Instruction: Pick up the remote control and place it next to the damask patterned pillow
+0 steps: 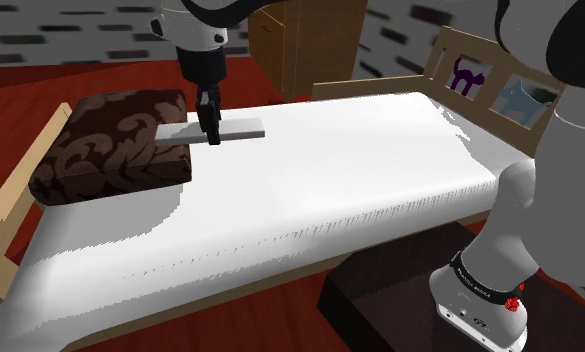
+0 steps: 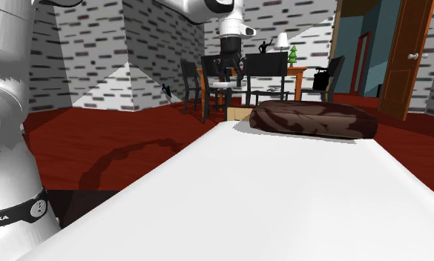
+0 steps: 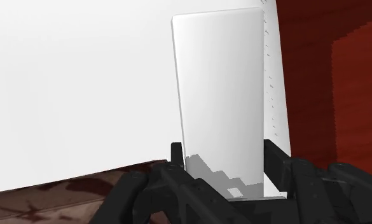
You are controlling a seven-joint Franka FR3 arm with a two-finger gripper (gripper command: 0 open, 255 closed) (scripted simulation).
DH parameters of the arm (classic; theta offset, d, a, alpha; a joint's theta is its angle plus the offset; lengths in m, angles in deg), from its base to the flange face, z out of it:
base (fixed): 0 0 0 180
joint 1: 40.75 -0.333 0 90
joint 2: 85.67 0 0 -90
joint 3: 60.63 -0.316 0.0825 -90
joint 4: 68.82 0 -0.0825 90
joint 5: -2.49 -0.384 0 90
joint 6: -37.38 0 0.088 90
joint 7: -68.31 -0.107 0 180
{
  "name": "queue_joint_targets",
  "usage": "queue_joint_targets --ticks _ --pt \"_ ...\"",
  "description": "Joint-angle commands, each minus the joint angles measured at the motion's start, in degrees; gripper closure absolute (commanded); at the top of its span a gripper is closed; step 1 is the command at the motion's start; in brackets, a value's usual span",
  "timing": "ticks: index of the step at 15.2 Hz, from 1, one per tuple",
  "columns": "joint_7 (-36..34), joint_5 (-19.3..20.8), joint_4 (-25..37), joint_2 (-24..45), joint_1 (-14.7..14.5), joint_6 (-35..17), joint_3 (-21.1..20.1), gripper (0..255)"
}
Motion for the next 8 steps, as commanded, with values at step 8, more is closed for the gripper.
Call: queue_joint_targets --ticks 8 --pt "-9.26 2.35 25.49 17.06 -7.86 8.67 -2.44 255"
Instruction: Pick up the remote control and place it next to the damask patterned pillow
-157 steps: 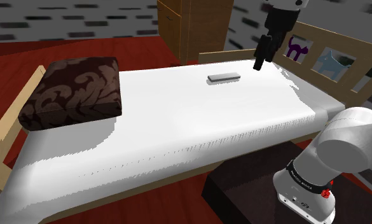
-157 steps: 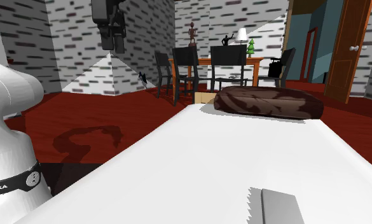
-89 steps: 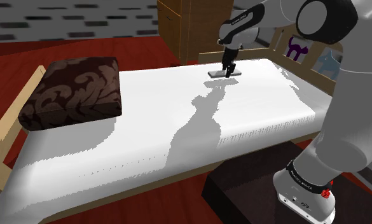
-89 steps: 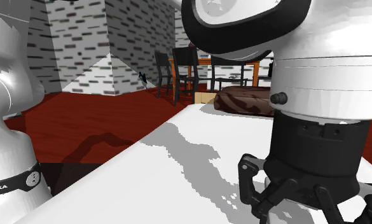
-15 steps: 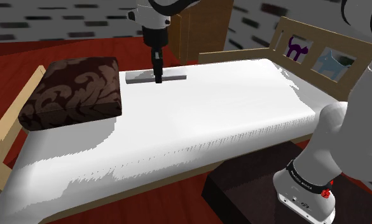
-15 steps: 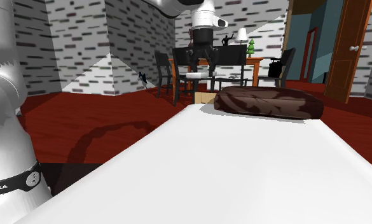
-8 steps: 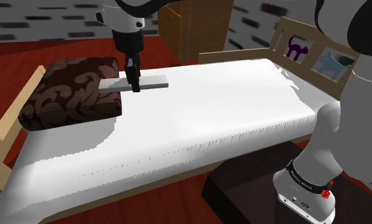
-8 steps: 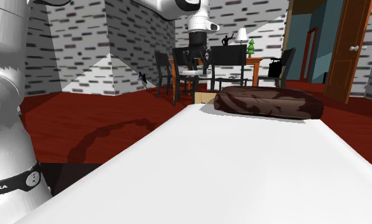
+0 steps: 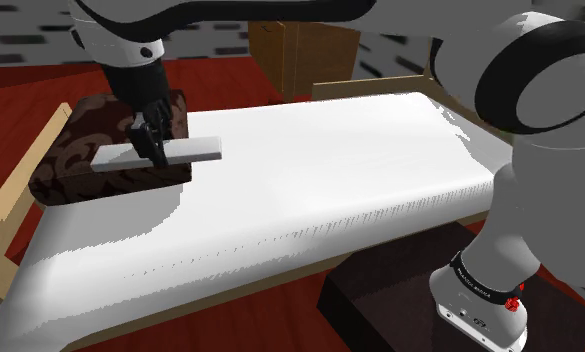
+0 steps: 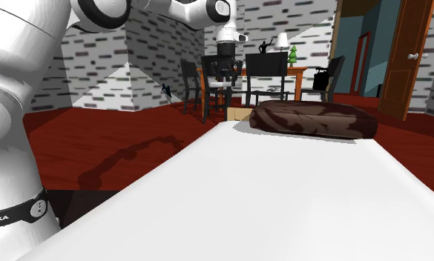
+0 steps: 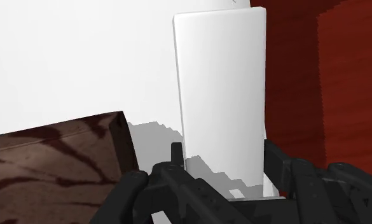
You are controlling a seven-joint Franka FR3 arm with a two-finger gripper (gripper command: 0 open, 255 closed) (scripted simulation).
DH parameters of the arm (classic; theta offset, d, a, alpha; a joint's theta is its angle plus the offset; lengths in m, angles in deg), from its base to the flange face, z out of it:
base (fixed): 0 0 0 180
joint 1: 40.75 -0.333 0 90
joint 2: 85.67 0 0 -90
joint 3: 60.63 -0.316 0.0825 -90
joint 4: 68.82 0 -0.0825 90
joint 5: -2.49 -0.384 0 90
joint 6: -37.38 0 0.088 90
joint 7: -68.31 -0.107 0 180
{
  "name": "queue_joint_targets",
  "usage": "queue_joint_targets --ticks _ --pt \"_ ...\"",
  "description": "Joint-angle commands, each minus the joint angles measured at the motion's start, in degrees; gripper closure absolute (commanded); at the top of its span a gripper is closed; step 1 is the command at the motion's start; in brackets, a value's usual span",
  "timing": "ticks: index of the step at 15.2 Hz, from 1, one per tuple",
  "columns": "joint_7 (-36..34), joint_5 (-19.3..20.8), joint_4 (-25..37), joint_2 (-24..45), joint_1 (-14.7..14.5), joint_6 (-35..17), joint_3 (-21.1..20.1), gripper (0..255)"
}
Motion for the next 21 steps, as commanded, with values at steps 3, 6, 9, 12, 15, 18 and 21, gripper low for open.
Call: queue_joint_targets --ticks 3,6,9,12,15,18,21 --pt "-2.45 0.81 11.13 7.3 -2.85 3.87 -0.29 255" --pt "-2.57 0.71 6.49 5.94 -2.57 0.6 -0.33 255" --pt "-2.68 0.66 2.66 5.04 -2.36 -2.33 -0.36 255" --pt "-2.78 0.63 -0.61 4.46 -2.2 -5.02 -0.37 255" --pt "-2.87 0.63 -3.46 4.14 -2.06 -7.54 -0.37 255" --pt "-2.96 0.65 -5.97 4.02 -1.96 -9.92 -0.36 255" --pt "-3.05 0.69 -8.2 4.07 -1.88 -12.2 -0.34 255"
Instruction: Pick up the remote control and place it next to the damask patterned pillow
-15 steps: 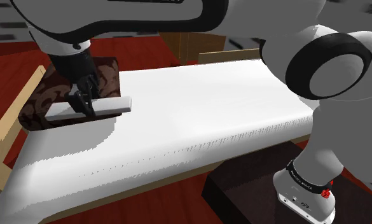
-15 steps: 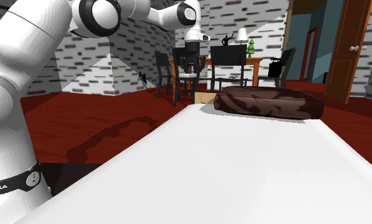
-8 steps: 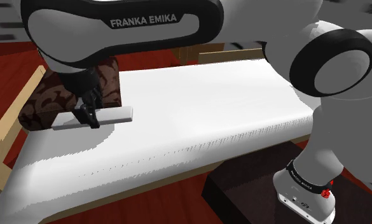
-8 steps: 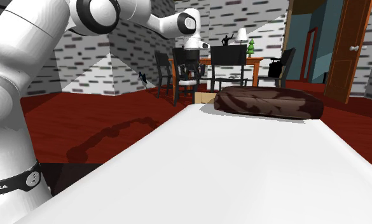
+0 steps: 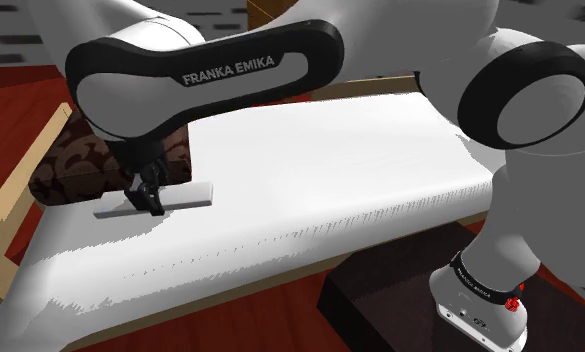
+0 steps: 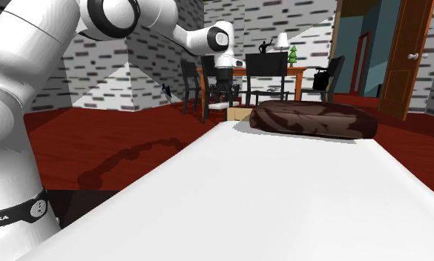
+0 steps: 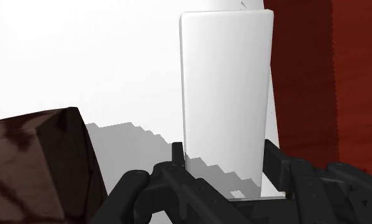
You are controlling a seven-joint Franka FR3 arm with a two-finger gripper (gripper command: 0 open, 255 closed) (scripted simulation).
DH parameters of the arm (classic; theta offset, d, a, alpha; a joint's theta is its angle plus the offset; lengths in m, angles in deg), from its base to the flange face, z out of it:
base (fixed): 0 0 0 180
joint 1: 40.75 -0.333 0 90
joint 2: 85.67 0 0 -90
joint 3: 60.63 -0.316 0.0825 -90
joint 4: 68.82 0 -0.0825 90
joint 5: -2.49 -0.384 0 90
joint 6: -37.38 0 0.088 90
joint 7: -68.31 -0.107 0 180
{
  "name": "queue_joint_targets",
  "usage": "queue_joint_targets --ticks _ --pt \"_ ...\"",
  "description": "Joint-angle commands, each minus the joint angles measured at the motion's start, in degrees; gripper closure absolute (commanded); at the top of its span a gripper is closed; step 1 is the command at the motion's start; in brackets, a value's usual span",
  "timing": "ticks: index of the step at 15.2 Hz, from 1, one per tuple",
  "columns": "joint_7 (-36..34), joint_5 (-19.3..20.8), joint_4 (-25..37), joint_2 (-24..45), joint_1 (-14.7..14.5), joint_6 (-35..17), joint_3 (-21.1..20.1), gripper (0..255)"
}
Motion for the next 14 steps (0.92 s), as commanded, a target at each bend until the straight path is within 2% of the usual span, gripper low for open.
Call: queue_joint_targets --ticks 1,14 --pt "-0.14 0.04 -1.33 0.12 -0.02 -1.51 0.0 255" --pt "-0.55 0.38 -8.16 2.12 0.13 -10.32 0.19 255"
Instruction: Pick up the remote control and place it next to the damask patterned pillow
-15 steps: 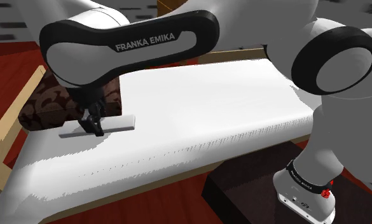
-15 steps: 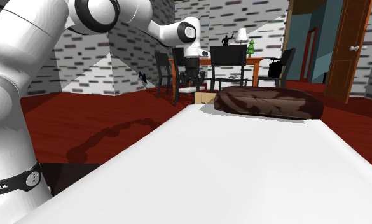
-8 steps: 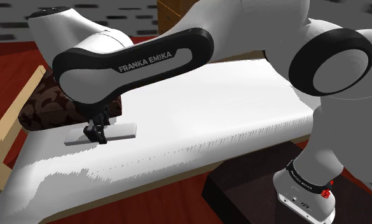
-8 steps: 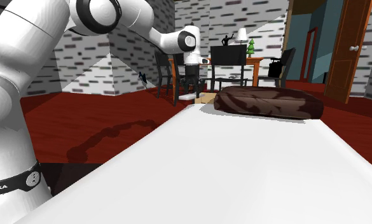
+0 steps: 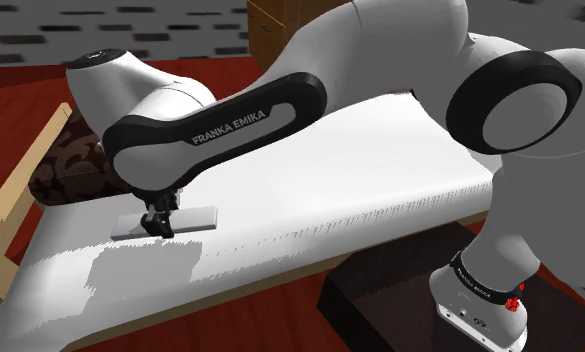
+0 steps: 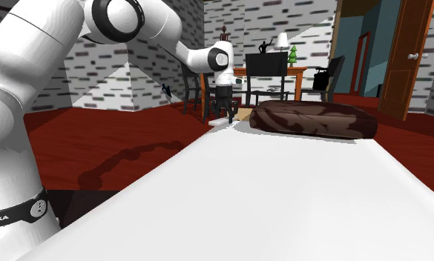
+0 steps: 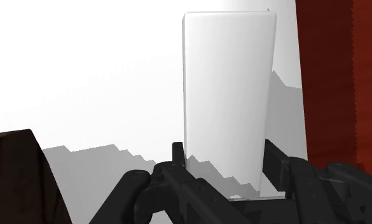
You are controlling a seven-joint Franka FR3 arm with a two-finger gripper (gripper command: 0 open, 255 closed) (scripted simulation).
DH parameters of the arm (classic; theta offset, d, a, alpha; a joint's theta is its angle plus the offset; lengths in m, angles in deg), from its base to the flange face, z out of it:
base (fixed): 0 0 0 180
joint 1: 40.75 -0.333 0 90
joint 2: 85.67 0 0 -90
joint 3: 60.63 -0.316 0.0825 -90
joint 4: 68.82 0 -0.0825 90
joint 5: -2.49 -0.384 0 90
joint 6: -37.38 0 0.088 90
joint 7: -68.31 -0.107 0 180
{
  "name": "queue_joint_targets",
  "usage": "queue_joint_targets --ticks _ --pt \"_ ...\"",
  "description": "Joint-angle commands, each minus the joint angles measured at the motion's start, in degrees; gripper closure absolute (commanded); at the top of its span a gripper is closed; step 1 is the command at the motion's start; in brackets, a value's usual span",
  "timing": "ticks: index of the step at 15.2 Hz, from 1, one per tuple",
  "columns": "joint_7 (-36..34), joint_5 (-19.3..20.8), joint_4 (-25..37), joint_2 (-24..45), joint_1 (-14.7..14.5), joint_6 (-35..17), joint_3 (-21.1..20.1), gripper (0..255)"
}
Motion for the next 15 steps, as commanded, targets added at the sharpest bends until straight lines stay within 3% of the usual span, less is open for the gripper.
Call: queue_joint_targets --ticks 1,11,12,15 --pt "-0.07 0.06 -0.9 0.35 0.0 -1.29 0.03 255" --pt "-0.15 0.14 -1.7 0.94 0.0 -2.69 0.08 255" --pt "-0.15 0.14 -1.72 0.93 0.0 -2.69 0.08 0" --pt "-0.16 0.14 -1.72 0.93 0.0 -2.69 0.08 0"
